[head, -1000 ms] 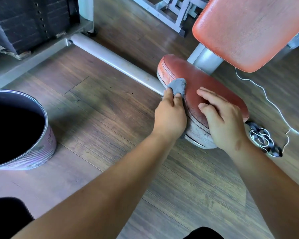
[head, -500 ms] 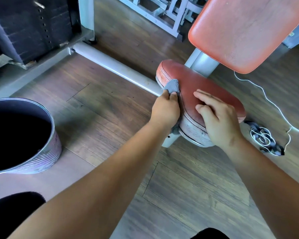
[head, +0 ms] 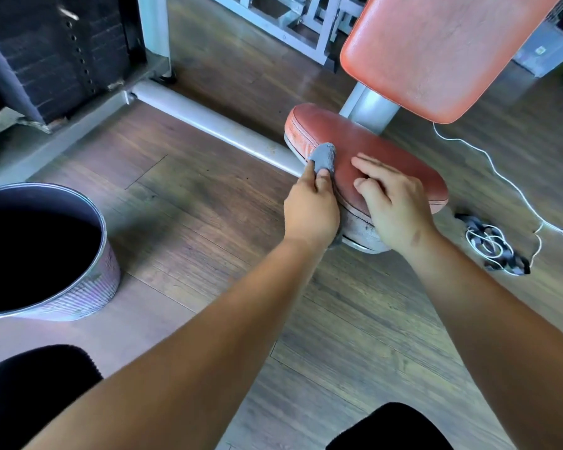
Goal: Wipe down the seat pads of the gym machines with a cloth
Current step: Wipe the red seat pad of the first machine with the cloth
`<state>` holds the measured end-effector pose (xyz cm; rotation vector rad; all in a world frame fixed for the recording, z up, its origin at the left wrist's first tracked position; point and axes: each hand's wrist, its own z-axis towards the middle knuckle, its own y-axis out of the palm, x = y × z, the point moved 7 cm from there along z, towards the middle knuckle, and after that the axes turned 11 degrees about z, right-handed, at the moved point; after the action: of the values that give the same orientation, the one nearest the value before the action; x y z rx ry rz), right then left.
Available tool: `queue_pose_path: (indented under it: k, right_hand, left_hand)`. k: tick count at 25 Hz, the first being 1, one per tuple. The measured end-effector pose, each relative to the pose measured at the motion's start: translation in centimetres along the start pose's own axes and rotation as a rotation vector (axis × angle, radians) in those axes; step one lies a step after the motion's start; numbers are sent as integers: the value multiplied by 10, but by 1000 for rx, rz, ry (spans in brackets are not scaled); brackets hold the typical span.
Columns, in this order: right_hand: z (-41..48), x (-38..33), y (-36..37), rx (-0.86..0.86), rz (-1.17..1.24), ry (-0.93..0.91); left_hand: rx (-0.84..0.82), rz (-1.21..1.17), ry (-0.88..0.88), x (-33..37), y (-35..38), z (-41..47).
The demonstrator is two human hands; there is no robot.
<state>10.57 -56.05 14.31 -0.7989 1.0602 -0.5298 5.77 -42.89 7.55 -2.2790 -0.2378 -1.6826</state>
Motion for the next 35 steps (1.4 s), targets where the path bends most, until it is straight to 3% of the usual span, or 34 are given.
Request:
queue_pose_path:
  k: [3,8,13,20,26,29,32,35]
  right_hand:
    - [0,0,0,-2,-19,-2]
    - [0,-1,0,3,-7,1]
    - [-1,0,0,-2,7,16]
    - [-2,4,-2,-24,55,28]
    - [6,-29,-16,-249,-41,188]
    - [-1,-91,-45,-171,190,318]
    - [-10,-158,-93,-17,591,535]
    - [-15,-221,-148,27,964,749]
  left_hand:
    - [34,-4,94,-8,-1,-54]
    - [42,-26,0,-2,-3,2]
    - [51,-18,85,-12,0,-61]
    - [0,129,98,-1,-7,2]
    - [-1,179,-76,41,-58,-10]
    - [-12,157,-123,93,-77,-43]
    - [-52,74,-179,170,-90,-86]
    - [-54,-67,-320,260,-105,-141]
